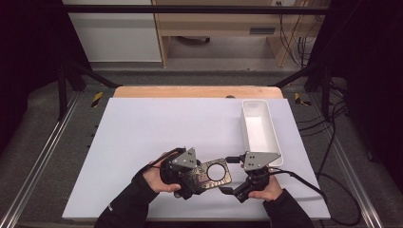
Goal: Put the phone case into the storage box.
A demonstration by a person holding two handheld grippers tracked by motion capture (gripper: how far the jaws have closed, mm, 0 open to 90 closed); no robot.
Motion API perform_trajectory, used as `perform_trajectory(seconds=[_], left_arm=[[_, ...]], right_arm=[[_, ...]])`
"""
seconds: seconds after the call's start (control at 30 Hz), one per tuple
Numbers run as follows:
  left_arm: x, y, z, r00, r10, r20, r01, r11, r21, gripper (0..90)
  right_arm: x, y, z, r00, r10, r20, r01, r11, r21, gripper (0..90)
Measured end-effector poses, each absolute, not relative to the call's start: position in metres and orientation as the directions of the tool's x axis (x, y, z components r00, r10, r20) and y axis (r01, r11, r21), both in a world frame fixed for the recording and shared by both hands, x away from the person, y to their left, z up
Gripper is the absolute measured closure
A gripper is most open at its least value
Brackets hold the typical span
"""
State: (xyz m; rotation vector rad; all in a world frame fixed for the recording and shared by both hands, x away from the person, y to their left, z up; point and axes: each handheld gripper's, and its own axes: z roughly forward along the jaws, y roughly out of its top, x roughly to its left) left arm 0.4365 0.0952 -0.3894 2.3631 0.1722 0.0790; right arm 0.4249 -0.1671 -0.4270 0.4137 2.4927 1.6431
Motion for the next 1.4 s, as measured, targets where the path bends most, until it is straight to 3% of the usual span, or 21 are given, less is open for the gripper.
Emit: perform_trajectory(seconds=[1.4], left_arm=[[0.433, 0.085, -0.389, 1.0, 0.02, -0.002, 0.015, -0.698, 0.716, 11.7]], right_arm=[[0.421, -0.159, -0.428, -0.98, 0.193, 0.045, 0.118, 0.382, 0.917, 3.6]])
